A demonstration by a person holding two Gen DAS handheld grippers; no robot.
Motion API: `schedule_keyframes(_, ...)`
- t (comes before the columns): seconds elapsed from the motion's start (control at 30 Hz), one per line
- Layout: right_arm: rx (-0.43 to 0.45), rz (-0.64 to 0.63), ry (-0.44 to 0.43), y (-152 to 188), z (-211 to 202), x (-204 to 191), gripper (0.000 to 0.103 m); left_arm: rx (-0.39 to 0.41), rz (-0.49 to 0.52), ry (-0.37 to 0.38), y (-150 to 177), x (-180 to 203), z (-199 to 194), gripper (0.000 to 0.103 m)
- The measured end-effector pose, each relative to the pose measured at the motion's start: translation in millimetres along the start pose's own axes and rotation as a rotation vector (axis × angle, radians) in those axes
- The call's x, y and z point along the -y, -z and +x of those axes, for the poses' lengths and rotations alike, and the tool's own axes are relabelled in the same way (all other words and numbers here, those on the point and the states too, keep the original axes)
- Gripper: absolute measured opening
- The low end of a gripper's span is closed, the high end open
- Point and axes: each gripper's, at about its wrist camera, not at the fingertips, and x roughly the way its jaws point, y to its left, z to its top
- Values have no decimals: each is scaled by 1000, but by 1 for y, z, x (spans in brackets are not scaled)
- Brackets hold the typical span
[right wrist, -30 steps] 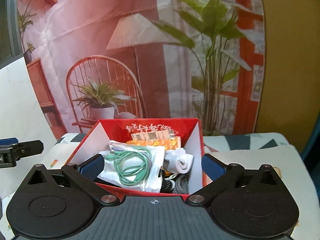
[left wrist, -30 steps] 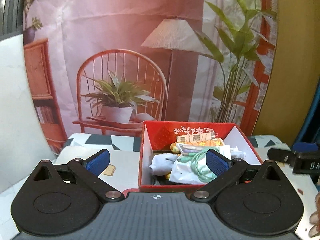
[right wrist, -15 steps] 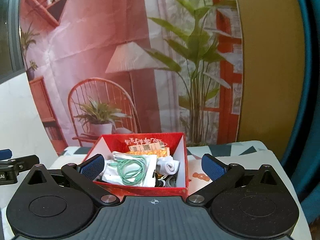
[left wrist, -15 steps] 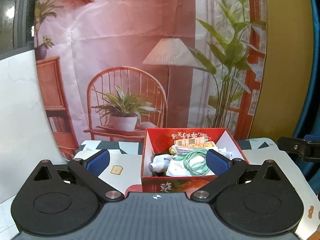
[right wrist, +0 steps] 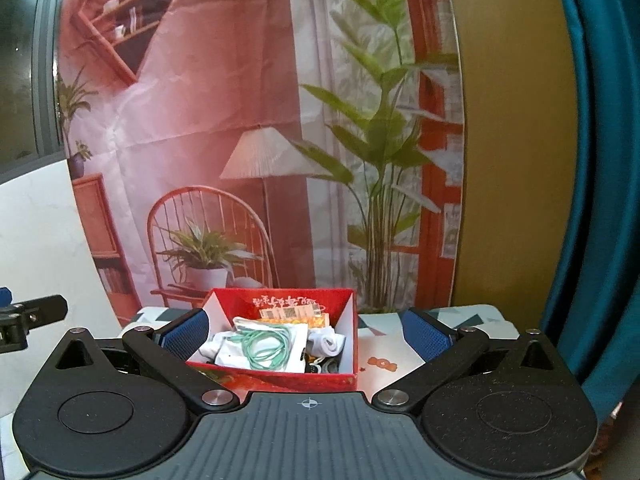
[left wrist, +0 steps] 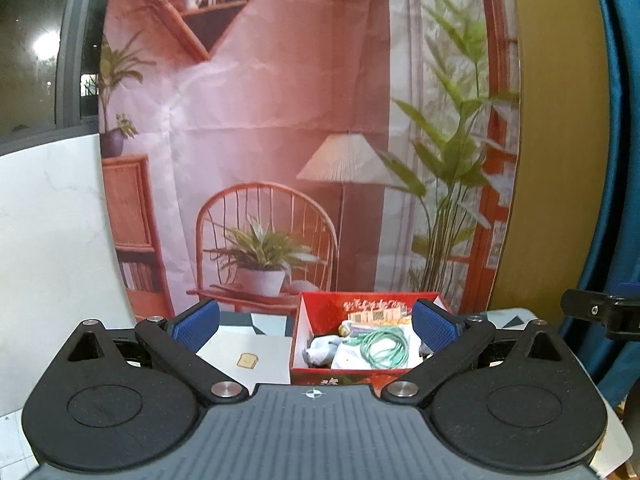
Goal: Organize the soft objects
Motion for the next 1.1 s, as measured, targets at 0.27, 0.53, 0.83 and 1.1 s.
schedule_keyframes(0.27,23,-33,19,-7,-27,-3,103,33,-1,-13,-6,3,-19,103)
schedule_keyframes(0.53,27,-43,31,-9,-32,-5,103,21,-13,-15,-5,-2,-16,103)
schedule_keyframes(0.83,27,-45,32,-9,-32,-5,103,11,-21,-22,-4,-2,-13,103)
schedule_keyframes(1.1,27,-44,32,-9,-32,-5,103,14,-27,-25,-4,-1,-15,103)
